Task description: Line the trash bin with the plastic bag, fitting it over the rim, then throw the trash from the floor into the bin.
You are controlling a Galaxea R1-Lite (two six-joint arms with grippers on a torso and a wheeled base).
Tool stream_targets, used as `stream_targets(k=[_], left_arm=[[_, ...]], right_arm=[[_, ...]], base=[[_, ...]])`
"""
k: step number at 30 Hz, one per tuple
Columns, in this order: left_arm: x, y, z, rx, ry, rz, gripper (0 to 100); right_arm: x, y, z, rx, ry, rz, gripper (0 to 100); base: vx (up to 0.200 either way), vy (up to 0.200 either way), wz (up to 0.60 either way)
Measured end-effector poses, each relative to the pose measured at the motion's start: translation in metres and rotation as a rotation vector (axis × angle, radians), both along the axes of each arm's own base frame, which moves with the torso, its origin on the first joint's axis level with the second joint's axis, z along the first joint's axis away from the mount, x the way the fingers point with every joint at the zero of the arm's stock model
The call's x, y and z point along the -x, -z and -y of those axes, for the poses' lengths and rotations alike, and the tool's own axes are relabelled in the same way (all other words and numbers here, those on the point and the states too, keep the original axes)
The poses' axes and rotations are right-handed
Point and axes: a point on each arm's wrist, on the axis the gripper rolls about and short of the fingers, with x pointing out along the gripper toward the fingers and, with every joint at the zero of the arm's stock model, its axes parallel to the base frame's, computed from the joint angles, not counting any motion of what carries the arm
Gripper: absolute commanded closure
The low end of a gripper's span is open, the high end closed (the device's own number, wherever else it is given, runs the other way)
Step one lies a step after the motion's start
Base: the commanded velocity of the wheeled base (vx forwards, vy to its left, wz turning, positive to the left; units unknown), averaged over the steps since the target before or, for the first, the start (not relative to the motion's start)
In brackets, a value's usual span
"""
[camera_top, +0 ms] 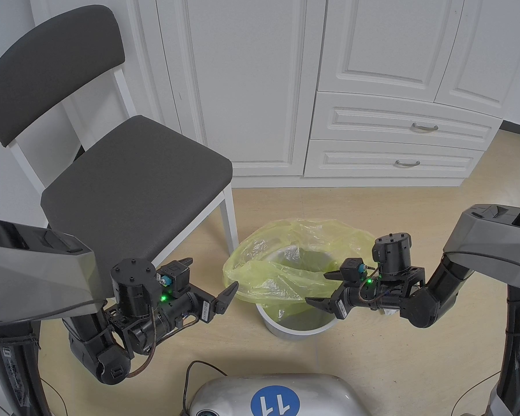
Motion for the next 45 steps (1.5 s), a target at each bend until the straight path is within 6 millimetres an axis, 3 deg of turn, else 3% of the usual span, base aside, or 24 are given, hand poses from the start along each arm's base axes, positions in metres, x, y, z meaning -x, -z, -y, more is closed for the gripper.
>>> stream_targets(k=[6, 11, 33, 45], left_arm=[[0.0, -0.001, 0.0, 0.0, 0.0, 0.001, 0], [0.0, -0.001, -0.001, 0.002, -0.001, 0.003, 0], [0.004, -0.018, -0.007, 0.021, -0.012, 0.043, 0], [0.004, -0.026, -0.01, 0.032, -0.019, 0.065, 0]], right_arm=[[-0.002, 0.01, 0.0, 0.009, 0.003, -0.02, 100], [0.002, 0.006, 0.001, 0.01, 0.002, -0.021, 100], [0.05, 0.0, -0.007, 0.066, -0.088, -0.065, 100], [0.076, 0.005, -0.017, 0.108, -0.169, -0.093, 100]], base=[[0.0, 0.0, 0.0], [0.0, 0.0, 0.0], [0.0, 0.0, 0.0], [0.0, 0.0, 0.0]])
